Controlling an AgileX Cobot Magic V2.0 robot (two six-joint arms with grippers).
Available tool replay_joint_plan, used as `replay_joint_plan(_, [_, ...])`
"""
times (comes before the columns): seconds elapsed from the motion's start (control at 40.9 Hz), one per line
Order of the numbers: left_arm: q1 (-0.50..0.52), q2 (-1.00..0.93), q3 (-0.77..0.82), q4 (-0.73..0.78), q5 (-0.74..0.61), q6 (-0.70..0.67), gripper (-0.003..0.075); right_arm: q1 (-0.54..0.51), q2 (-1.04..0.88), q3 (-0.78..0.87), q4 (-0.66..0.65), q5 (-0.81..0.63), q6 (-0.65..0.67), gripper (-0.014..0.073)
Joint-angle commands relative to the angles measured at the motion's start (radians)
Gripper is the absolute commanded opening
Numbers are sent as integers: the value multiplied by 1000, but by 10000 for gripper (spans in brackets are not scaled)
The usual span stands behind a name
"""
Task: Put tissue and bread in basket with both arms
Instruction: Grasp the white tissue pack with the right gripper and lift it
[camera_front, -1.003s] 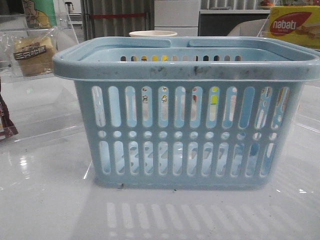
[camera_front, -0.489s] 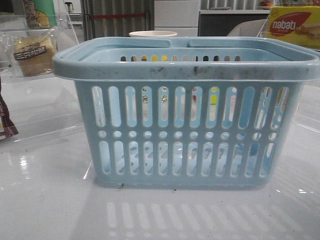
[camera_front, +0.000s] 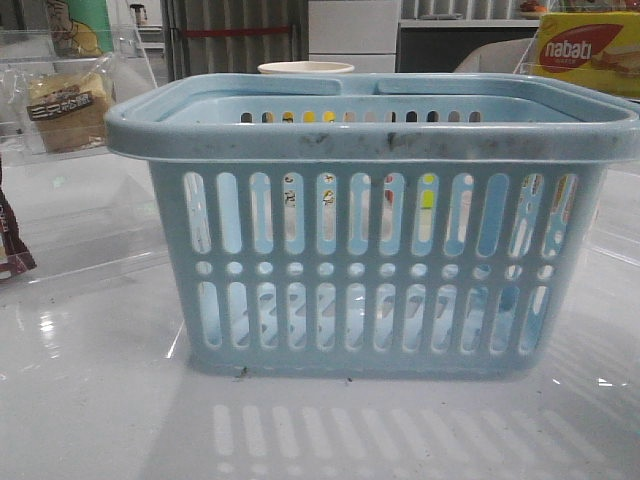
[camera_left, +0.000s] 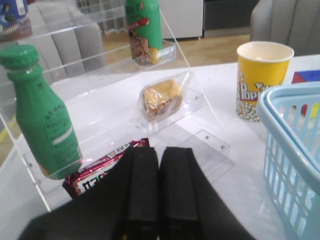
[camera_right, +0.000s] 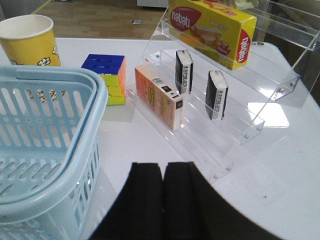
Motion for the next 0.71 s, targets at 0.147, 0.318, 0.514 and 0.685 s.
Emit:
replay_joint_plan(0.147, [-2, 61, -31, -4, -38, -7, 93, 1, 88, -38, 3, 32, -4, 27])
replay_joint_plan(0.318, [-2, 73, -31, -4, -40, -7, 93, 1, 170, -38, 3, 80, -4, 27])
replay_joint_plan(0.514, [-2, 73, -31, -4, -38, -7, 93, 1, 239, -38, 5, 84, -4, 27])
replay_joint_plan(0.685, [-2, 73, -31, -4, -1, -7, 165, 1, 280, -38, 5, 85, -4, 41])
